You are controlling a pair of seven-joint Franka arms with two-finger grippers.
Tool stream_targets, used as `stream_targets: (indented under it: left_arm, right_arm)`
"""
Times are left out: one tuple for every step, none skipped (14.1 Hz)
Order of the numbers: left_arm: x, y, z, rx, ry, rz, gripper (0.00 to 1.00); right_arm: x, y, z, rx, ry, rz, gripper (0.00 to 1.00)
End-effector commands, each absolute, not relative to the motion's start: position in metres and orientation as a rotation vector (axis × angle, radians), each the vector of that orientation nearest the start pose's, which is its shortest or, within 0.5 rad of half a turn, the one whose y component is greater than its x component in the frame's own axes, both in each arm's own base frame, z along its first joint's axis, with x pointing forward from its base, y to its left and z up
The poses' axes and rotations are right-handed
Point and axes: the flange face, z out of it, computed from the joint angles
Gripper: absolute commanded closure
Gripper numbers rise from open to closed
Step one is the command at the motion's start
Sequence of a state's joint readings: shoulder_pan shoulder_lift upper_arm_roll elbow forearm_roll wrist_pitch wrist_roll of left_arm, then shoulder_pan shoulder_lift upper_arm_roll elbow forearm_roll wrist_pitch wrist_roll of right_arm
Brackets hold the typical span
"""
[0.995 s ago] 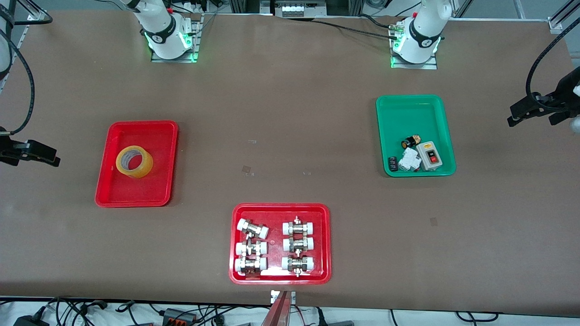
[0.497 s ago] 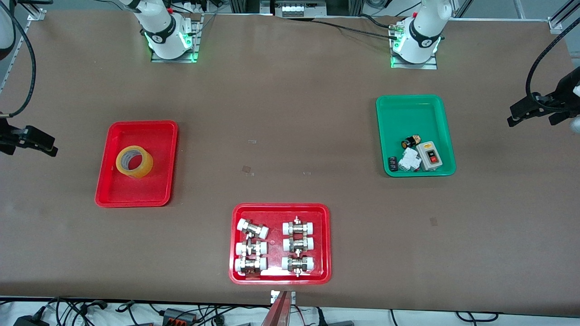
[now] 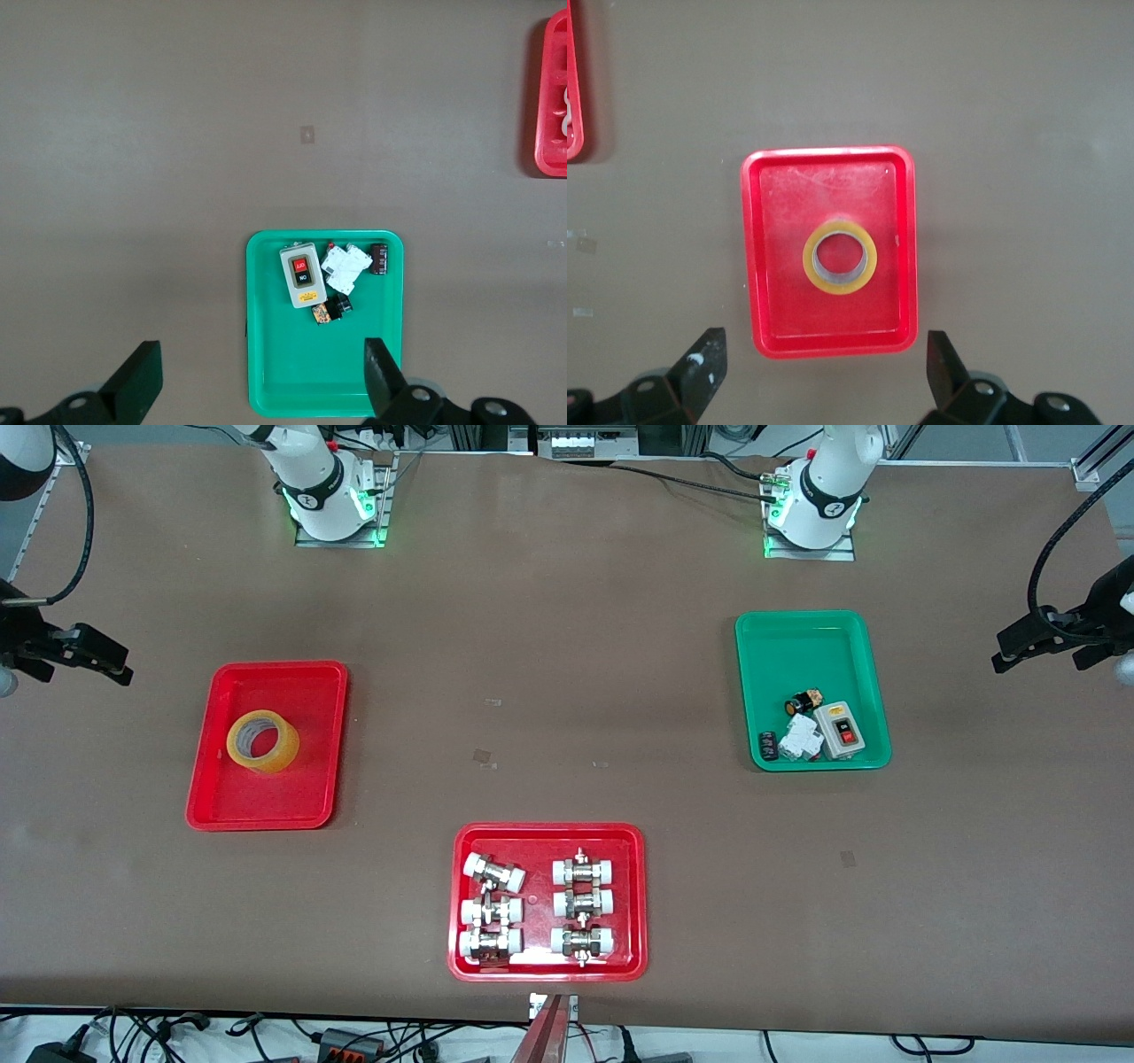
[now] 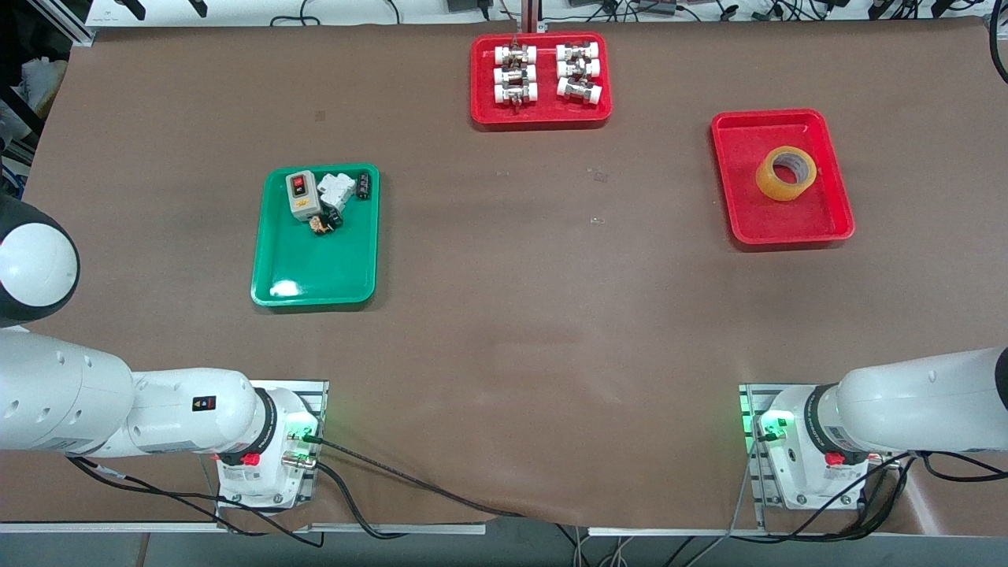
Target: Left arm passes tape to right arm into tray
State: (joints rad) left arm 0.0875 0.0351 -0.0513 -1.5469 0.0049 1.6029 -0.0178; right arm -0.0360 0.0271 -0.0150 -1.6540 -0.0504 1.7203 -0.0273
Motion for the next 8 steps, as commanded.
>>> stream_targets:
  left_arm:
    - [0.5664,0.0209,0.6214,-3.139,-0.072,-0.027,0.00]
    - [0.5664,0.0209,0.6214,-3.139,-0.072,-0.027,0.00]
    - [0.5664,0.0200,0.6214,-3.139,-0.070,-0.027,0.00]
    - [0.5664,0.0200,0.6214,-3.139,-0.070,-0.027,0.00]
    - [0.5664,0.0200,0.6214,-3.139,-0.070,-0.027,0.00]
    - [0.5667,0.0200,0.6204,-3.139,-0.070,-0.022,0.00]
    - [0.5663,0.0200,0.6213,-3.139,-0.070,-0.024,0.00]
    - [0.5663,0.0200,0.6213,-3.139,-0.070,-0.024,0.00]
  right_arm:
    - [0.5631,-0.0317,0.5859,-3.203,-0.005,-0.052,0.00]
    - [0.5623,-0.0307,0.5863,-3.202,-0.029,-0.047,0.00]
    - [0.5618,-0.0297,0.5865,-3.200,-0.040,-0.039,0.00]
    - [0.5618,-0.0288,0.5865,-3.200,-0.045,-0.039,0.00]
    - [0.5614,-0.0278,0.5842,-3.198,-0.043,-0.023,0.00]
    - [0.5605,-0.0275,0.5841,-3.195,-0.024,-0.011,0.00]
    - [0.5603,-0.0275,0.5839,-3.195,-0.022,-0.009,0.00]
    - [0.5604,-0.0274,0.5847,-3.194,-0.019,-0.011,0.00]
